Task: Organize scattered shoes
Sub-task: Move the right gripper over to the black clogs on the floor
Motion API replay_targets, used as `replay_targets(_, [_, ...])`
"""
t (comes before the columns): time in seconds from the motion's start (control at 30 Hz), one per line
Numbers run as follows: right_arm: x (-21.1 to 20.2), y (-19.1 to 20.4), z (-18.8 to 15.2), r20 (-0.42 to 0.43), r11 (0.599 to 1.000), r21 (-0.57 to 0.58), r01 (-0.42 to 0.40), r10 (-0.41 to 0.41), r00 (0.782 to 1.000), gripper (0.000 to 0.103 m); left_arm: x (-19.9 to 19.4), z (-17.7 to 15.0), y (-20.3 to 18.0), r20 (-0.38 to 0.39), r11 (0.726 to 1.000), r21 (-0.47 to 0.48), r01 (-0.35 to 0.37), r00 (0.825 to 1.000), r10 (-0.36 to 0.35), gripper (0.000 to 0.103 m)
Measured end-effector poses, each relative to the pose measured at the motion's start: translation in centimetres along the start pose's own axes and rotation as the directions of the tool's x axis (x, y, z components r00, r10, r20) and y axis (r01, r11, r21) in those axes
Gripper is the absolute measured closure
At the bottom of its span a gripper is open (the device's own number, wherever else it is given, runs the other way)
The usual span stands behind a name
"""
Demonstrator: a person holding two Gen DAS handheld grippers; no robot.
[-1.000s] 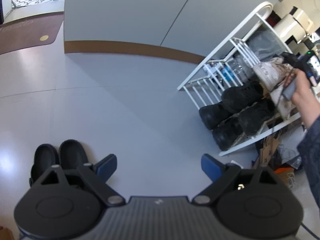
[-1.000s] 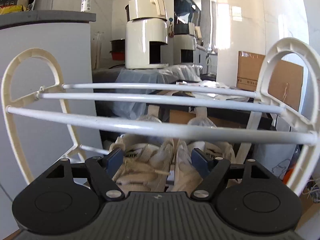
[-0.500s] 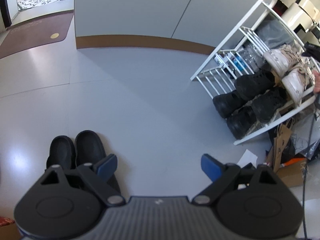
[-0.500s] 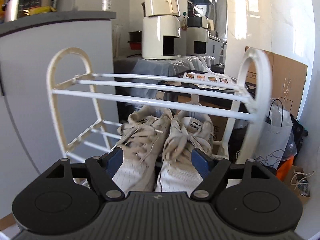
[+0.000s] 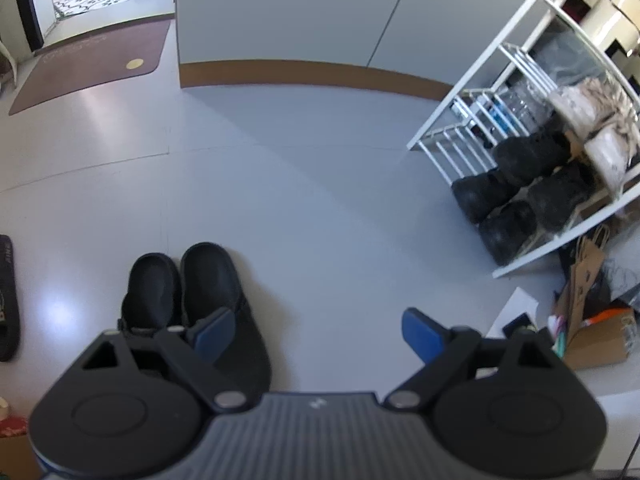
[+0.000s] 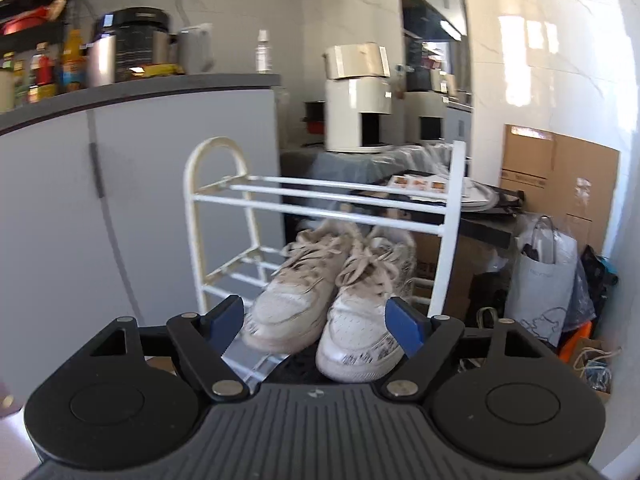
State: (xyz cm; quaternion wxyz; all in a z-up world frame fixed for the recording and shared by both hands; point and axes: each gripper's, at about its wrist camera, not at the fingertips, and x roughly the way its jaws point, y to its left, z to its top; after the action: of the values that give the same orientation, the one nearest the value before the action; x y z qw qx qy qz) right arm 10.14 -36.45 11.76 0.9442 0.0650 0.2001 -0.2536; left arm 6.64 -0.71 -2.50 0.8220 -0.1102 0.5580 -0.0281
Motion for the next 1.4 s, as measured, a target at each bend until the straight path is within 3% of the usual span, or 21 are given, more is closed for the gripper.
replay_targets(0.1, [-1.2,-0.6,-1.5,-0.062,0.999,0.031,-0.036,0.038,0.997,0.019,-0.2,-0.1,0.5,0.001,1.000,-0.011,-0.008,1.000,0.008,0.011])
replay_targets(0.27, [-2.9,-2.5,-0.6,-0.126,0.983,0.147,-0.106,0.125,0.984,0.018,-0.8,-0.2,1.8,0.012,0.999,-0.045,0.019,1.000,-0.018,0.011])
replay_targets(0.43, [-3.6,-3.2,-2.0,-0.243,0.952,0.225,-0.207,0.261,0.934,0.018,-1.3,-1.1,2.9,0.015,0.996,-0.028,-0.080,0.997,0.080,0.011])
replay_targets(0.63, [-5.3,-4.1,-2.6,-0.233,0.938,0.259,-0.232,0.293,0.927,0.018,-4.3,-1.9,4.5,0.024,0.994,-0.070,-0.079,0.996,0.081,0.010])
replay_targets(0.87, [-6.0,-2.6,-3.2,-0.260,0.947,0.195,-0.256,0.301,0.917,0.018,-5.3,-2.8,6.6,0.034,0.990,-0.031,-0.140,0.989,0.141,0.010])
replay_targets(1.03, [-6.0,-0.2,-4.2,-0.326,0.932,0.178,-0.315,0.358,0.875,0.018,-3.4,-3.3,8.1,0.001,0.993,-0.012,-0.116,0.993,0.116,0.010])
replay_targets(1.2, [-7.3,2.8,-4.8,-0.318,0.920,0.094,-0.381,0.390,0.864,0.018,-3.8,-3.6,9.1,0.014,0.993,0.027,-0.116,0.993,0.116,0.011])
replay_targets(1.33, [-8.2,5.3,-5.6,-0.326,0.912,0.031,-0.409,0.396,0.858,0.018,-4.0,-3.7,10.9,-0.020,0.995,-0.032,-0.096,0.995,0.095,0.011])
replay_targets(1.4, [-8.4,6.4,-6.3,-0.353,0.906,0.021,-0.423,0.403,0.844,0.018,-4.3,-3.4,11.0,-0.023,0.997,-0.022,-0.076,0.997,0.076,0.011])
